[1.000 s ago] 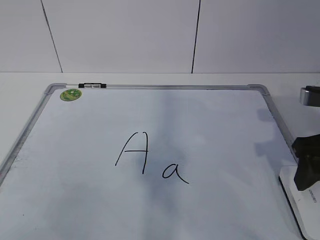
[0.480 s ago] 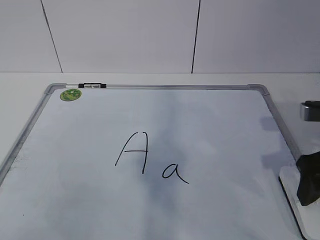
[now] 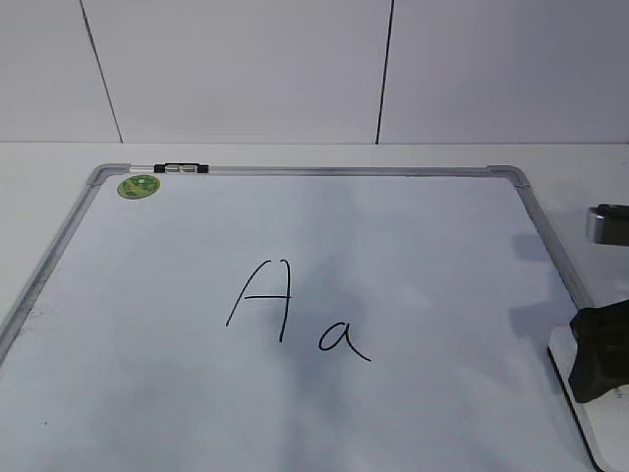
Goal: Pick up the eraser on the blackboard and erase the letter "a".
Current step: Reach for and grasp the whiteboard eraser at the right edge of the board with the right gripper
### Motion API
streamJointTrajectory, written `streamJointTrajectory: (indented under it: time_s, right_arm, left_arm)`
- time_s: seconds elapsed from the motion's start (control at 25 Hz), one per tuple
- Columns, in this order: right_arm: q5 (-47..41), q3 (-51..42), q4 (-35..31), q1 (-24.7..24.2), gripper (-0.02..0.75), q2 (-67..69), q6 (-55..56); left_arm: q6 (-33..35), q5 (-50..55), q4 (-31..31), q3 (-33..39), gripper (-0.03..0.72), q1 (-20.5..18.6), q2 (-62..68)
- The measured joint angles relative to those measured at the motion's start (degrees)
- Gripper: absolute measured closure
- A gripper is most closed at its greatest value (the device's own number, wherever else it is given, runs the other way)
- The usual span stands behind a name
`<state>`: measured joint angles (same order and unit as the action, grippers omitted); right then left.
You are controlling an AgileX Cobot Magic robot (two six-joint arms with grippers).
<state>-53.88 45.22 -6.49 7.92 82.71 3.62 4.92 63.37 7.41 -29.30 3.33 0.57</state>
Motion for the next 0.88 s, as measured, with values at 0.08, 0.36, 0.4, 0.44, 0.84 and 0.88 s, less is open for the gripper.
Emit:
streamJointTrajectory:
  time_s: [0.08, 0.36, 0.4, 0.44, 0.84, 0.88]
  right_arm:
    - [0.5, 0.0, 0.0, 0.0, 0.071, 0.0, 0.1]
    - [1.3, 0.0, 0.0, 0.0, 0.072, 1.7, 0.1]
    - [1.3, 0.0, 0.0, 0.0, 0.071, 2.1, 0.1]
    - [1.5, 0.0, 0.1, 0.0, 0.071, 2.4, 0.2]
    - [2.7, 0.0, 0.1, 0.0, 0.072, 5.6, 0.2]
    - [2.7, 0.0, 0.1, 0.0, 0.072, 5.9, 0.2]
  left_arm:
    - [0.0, 0.0, 0.1, 0.0, 0.449, 0.0, 0.0]
    - [0.0, 0.0, 0.3, 0.0, 0.449, 0.0, 0.0]
    - [0.0, 0.0, 0.3, 0.0, 0.449, 0.0, 0.0]
    - [0.0, 0.0, 0.3, 0.0, 0.449, 0.0, 0.0]
    - [0.0, 0.0, 0.3, 0.0, 0.449, 0.0, 0.0]
    - [0.0, 0.0, 0.3, 0.0, 0.449, 0.0, 0.0]
